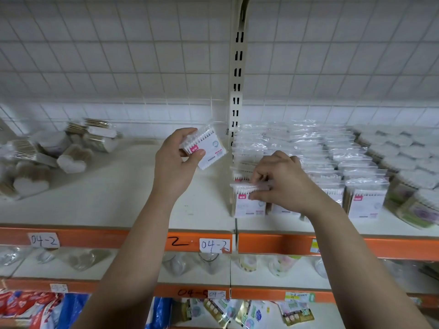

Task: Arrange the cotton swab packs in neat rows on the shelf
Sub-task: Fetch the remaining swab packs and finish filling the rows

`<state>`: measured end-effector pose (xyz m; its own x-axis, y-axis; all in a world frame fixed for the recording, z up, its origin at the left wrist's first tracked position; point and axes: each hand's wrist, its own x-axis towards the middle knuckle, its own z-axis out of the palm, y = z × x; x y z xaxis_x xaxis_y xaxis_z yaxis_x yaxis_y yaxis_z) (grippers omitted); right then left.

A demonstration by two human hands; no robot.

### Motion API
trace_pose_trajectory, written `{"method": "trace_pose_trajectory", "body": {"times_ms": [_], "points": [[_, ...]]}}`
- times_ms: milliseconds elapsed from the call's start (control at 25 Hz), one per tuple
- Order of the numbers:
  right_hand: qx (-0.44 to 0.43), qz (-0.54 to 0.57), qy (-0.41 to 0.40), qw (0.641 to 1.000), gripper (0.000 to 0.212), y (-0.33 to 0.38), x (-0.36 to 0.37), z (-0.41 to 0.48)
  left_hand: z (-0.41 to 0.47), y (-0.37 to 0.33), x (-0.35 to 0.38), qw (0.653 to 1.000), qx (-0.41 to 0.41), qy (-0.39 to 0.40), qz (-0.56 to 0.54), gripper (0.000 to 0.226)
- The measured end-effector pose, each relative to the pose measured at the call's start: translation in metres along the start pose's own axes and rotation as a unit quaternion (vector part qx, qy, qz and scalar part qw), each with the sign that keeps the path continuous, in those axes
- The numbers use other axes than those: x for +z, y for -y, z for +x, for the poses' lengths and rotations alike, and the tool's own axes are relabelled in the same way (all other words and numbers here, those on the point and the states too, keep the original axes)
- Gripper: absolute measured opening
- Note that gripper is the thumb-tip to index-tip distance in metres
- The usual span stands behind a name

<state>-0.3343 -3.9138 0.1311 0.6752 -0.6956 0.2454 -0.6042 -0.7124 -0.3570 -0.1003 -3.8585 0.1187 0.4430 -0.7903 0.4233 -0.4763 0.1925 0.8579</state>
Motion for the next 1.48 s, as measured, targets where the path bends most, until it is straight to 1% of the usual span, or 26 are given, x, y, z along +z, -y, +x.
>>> {"method": "trace_pose_trajectory", "body": {"times_ms": [80, 160, 280, 360, 480, 600, 680, 800, 880, 1000, 1160, 1240, 1360, 1480], "points": [[0.017, -0.045, -0.034, 0.998, 0.032, -0.003, 0.005, 0.0, -0.002, -0.008, 0.002, 1.0, -0.001, 0.0, -0.004, 0.033], [0.031, -0.036, -0.063, 0.997, 0.037, -0.005, 0.008, -0.001, -0.004, -0.018, 0.005, 1.0, 0.005, -0.008, -0.018, 0.029], [0.013, 0.027, -0.099, 0.995, 0.033, -0.013, 0.001, -0.008, -0.005, -0.036, 0.015, 0.999, 0.025, -0.011, -0.019, 0.023], [0.009, 0.04, -0.116, 0.992, 0.027, -0.024, -0.01, -0.015, -0.007, -0.052, 0.027, 0.999, 0.039, -0.008, -0.021, 0.021], [0.017, 0.044, -0.141, 0.989, 0.022, -0.042, -0.029, -0.029, -0.008, -0.074, 0.05, 0.998, 0.058, 0.003, -0.035, 0.023], [0.029, 0.038, -0.162, 0.986, 0.019, -0.068, -0.048, -0.049, -0.01, -0.091, 0.081, 0.995, 0.082, 0.028, -0.044, 0.027], [0.041, 0.027, -0.177, 0.983, 0.018, -0.088, -0.06, -0.067, -0.015, -0.102, 0.104, 0.993, 0.096, 0.049, -0.05, 0.023], [0.068, 0.009, -0.217, 0.974, 0.013, -0.116, -0.076, -0.093, -0.031, -0.116, 0.139, 0.989, 0.093, 0.097, -0.065, 0.017], [0.091, -0.004, -0.236, 0.968, 0.011, -0.134, -0.085, -0.107, -0.045, -0.123, 0.161, 0.984, 0.095, 0.135, -0.064, 0.017], [0.119, -0.022, -0.261, 0.958, 0.011, -0.154, -0.098, -0.124, -0.067, -0.126, 0.194, 0.974, 0.101, 0.198, -0.05, 0.019], [0.138, -0.021, -0.267, 0.954, 0.012, -0.168, -0.103, -0.134, -0.083, -0.119, 0.221, 0.964, 0.123, 0.235, 0.0, 0.025], [0.144, -0.015, -0.264, 0.954, 0.011, -0.171, -0.103, -0.136, -0.089, -0.114, 0.229, 0.96, 0.138, 0.243, 0.032, 0.028], [0.141, -0.005, -0.265, 0.954, 0.011, -0.174, -0.103, -0.137, -0.098, -0.11, 0.235, 0.952, 0.177, 0.229, 0.101, 0.031], [0.135, -0.006, -0.263, 0.955, 0.012, -0.176, -0.102, -0.134, -0.103, -0.107, 0.237, 0.945, 0.184, 0.231, 0.141, 0.033]]}}
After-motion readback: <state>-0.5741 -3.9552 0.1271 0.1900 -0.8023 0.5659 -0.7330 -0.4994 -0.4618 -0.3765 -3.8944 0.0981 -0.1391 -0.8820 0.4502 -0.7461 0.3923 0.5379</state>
